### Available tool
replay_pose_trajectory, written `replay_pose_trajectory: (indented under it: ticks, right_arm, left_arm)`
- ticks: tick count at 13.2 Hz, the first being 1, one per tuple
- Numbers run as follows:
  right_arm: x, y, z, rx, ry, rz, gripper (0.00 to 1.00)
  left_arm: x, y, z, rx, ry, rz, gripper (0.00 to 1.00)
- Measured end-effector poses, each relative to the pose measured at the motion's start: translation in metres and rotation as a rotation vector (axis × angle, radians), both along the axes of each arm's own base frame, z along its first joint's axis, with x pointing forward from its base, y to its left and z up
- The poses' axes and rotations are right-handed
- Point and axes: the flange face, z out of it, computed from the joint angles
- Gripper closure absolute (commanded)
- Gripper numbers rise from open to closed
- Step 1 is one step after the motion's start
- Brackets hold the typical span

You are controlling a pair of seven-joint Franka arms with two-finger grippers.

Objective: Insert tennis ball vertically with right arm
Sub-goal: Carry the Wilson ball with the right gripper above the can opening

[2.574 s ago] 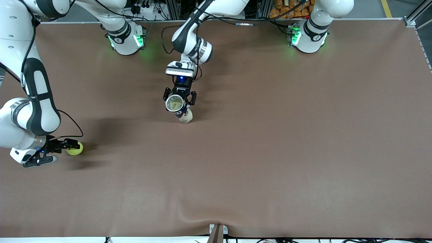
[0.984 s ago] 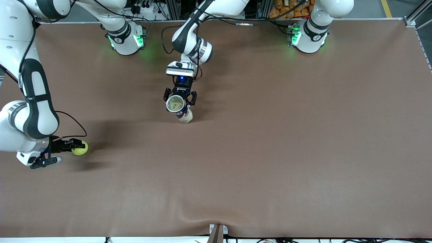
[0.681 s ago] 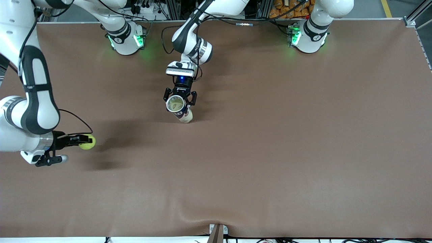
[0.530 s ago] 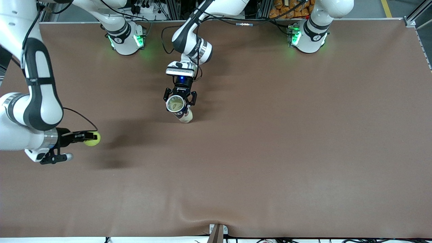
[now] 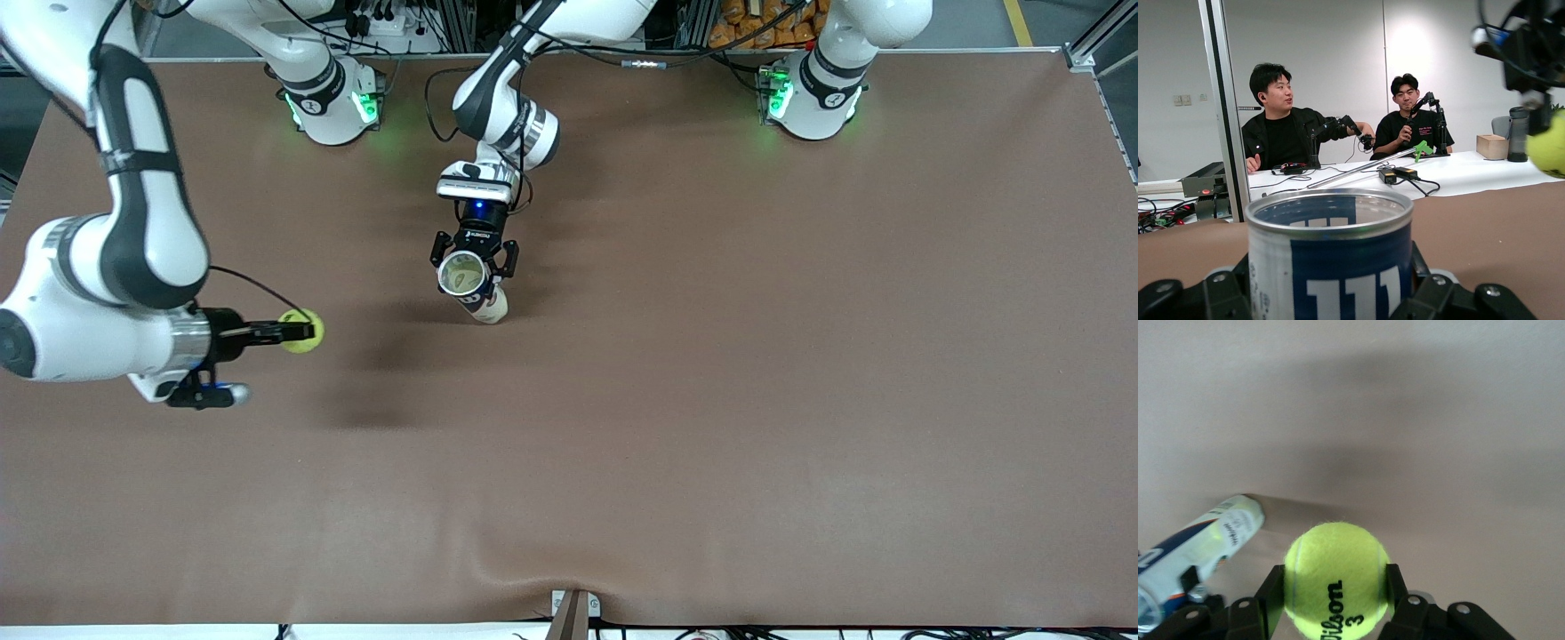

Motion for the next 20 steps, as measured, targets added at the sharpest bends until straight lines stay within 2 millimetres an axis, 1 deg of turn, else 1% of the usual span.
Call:
replay_pose_trajectory:
  ticks: [3,6,8,10,12,13,14,15,16,17,18,19,20]
  right_arm:
    - [-0.017,0.074,0.023,-0.047,0.019,-0.024,0.79]
    - [-0.037,0.138,0.039,-0.091,0.029,-0.057,0.79]
    - [-0.049,0.173,0.044,-0.115,0.031,-0.076,0.79]
    - [-0.061,0.202,0.046,-0.133,0.033,-0.084,0.79]
    - [-0.071,0.225,0.046,-0.145,0.031,-0.085,0.78]
    - [-0.074,0.232,0.046,-0.147,0.028,-0.082,0.73]
    - [-0.076,0.236,0.045,-0.149,0.029,-0.081,0.66]
    - [-0.077,0.236,0.044,-0.151,0.031,-0.082,0.57]
    - [-0.077,0.235,0.043,-0.153,0.033,-0.084,0.46]
    - [-0.076,0.234,0.041,-0.156,0.036,-0.086,0.40]
    - [-0.077,0.233,0.038,-0.160,0.041,-0.087,0.24]
    - [-0.077,0.232,0.036,-0.162,0.045,-0.088,0.00]
    - [-0.077,0.232,0.034,-0.164,0.048,-0.089,0.00]
  left_arm:
    - [0.000,0.000,0.000,-0.001,0.000,0.000,0.15]
    - [0.000,0.000,0.001,-0.003,-0.001,0.001,0.15]
    - [0.000,0.000,0.001,-0.004,-0.002,0.001,0.15]
    - [0.000,-0.001,0.001,-0.006,-0.002,0.001,0.15]
    - [0.000,-0.001,0.001,-0.006,-0.002,0.000,0.15]
    - [0.000,-0.001,0.001,-0.006,-0.002,0.000,0.15]
    - [0.000,-0.001,0.001,-0.006,-0.002,0.000,0.15]
    - [0.000,-0.001,0.001,-0.006,-0.002,0.000,0.15]
    - [0.000,-0.001,0.002,-0.007,-0.002,0.000,0.14]
    - [0.000,-0.001,0.002,-0.007,-0.002,0.000,0.14]
    - [0.000,-0.001,0.002,-0.007,-0.003,0.000,0.14]
    - [0.000,-0.001,0.002,-0.007,-0.003,0.000,0.14]
    - [0.000,-0.001,0.002,-0.007,-0.003,0.000,0.14]
